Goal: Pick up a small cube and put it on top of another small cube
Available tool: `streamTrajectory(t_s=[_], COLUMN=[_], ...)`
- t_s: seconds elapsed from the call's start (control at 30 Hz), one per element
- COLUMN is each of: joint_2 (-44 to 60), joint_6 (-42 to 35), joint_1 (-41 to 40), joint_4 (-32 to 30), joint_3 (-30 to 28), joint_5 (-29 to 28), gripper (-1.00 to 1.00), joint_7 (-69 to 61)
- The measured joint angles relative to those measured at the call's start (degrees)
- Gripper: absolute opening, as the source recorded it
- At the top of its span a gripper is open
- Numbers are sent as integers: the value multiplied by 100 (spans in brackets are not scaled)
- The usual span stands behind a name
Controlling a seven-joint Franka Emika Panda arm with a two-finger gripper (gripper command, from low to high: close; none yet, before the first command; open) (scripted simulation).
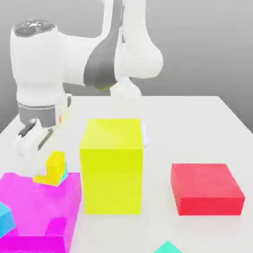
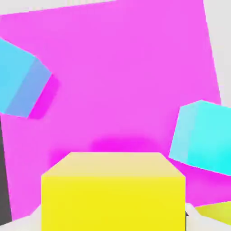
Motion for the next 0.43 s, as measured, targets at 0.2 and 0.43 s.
streamTrajectory(t_s=[0.2, 0.43], joint_2=[-841, -127], joint_6=[-66, 936], joint_1=[-284, -315], joint_4=[-716, -1005], joint_3=[-337, -358], joint_5=[389, 421], gripper=[-100, 100], joint_7=[337, 384])
